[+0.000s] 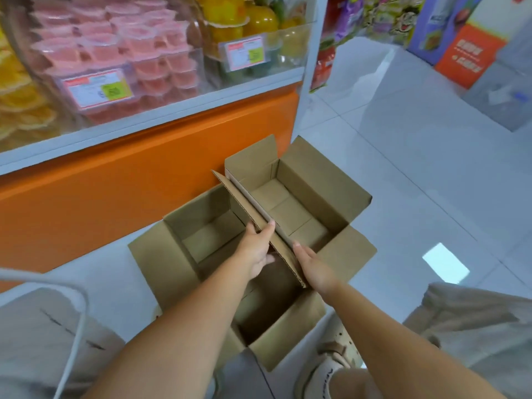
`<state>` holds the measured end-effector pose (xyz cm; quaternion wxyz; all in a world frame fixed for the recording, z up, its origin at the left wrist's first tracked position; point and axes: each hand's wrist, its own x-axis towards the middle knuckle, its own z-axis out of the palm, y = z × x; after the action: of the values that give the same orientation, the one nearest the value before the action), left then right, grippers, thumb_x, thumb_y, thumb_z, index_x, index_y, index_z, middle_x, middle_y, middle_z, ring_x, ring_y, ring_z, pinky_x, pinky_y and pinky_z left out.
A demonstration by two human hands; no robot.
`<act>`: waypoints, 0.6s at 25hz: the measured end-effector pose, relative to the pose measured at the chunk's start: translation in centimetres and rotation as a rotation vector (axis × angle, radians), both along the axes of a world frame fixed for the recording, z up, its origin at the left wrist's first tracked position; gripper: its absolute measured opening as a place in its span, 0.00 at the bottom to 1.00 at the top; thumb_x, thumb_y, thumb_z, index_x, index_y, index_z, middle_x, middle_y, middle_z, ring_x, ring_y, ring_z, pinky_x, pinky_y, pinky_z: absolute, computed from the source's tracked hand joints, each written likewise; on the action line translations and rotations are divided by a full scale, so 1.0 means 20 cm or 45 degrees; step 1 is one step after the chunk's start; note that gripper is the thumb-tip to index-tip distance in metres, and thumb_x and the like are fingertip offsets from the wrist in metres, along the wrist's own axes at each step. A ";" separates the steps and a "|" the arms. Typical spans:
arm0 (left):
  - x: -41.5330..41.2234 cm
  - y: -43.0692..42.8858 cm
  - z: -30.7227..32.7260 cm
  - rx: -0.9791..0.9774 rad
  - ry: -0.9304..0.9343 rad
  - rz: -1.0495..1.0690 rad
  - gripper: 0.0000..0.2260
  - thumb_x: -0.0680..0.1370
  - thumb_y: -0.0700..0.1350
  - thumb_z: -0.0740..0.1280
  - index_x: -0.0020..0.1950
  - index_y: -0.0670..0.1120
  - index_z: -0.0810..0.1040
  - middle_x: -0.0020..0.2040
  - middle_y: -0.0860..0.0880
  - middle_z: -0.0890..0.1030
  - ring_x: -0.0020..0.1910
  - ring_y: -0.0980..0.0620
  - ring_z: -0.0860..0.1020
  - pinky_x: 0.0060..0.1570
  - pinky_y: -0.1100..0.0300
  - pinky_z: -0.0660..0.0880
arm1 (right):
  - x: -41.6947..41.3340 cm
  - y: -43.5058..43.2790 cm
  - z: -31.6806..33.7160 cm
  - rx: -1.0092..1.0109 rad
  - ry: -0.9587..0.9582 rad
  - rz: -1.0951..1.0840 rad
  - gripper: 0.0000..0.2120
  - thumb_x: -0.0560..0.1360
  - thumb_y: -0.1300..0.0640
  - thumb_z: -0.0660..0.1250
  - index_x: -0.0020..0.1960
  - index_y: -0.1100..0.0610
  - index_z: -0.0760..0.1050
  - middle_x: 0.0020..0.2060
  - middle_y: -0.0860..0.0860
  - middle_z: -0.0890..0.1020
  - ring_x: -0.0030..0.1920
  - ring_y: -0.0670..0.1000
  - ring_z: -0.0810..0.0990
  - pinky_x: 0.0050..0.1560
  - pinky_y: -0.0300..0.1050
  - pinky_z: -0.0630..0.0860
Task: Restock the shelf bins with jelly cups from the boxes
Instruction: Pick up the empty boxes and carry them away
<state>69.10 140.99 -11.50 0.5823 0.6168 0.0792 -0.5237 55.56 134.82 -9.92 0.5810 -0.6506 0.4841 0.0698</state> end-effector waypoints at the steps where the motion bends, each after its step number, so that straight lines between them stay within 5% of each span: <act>1: -0.02 -0.06 0.01 -0.013 0.005 -0.033 0.40 0.78 0.55 0.69 0.81 0.57 0.45 0.80 0.45 0.59 0.73 0.41 0.69 0.55 0.45 0.80 | -0.02 -0.04 0.02 -0.023 0.001 -0.013 0.27 0.80 0.37 0.49 0.75 0.46 0.62 0.73 0.47 0.66 0.73 0.49 0.62 0.70 0.42 0.56; 6: -0.05 -0.35 -0.01 -0.078 0.158 -0.128 0.38 0.80 0.53 0.67 0.81 0.59 0.45 0.80 0.42 0.59 0.72 0.37 0.69 0.50 0.41 0.81 | -0.10 -0.26 0.11 0.022 0.122 -0.026 0.29 0.77 0.34 0.57 0.75 0.41 0.58 0.71 0.48 0.68 0.59 0.48 0.74 0.52 0.33 0.72; 10: -0.05 -0.65 -0.03 -0.090 0.304 -0.157 0.31 0.81 0.55 0.64 0.80 0.60 0.52 0.71 0.40 0.72 0.60 0.39 0.78 0.48 0.38 0.81 | -0.15 -0.64 0.10 0.233 0.298 0.118 0.47 0.65 0.28 0.66 0.76 0.37 0.47 0.77 0.48 0.56 0.73 0.58 0.63 0.63 0.61 0.73; 15: -0.09 -1.10 -0.08 -0.094 0.380 -0.279 0.29 0.81 0.54 0.64 0.79 0.57 0.56 0.69 0.42 0.74 0.56 0.43 0.79 0.48 0.42 0.80 | -0.14 -1.23 0.06 0.563 0.404 0.147 0.60 0.59 0.40 0.78 0.77 0.39 0.41 0.78 0.51 0.51 0.76 0.61 0.54 0.64 0.71 0.67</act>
<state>67.39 118.97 -13.20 0.5257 0.5153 0.0776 -0.6724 52.83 110.19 -8.78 0.6208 -0.5156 0.5041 0.3076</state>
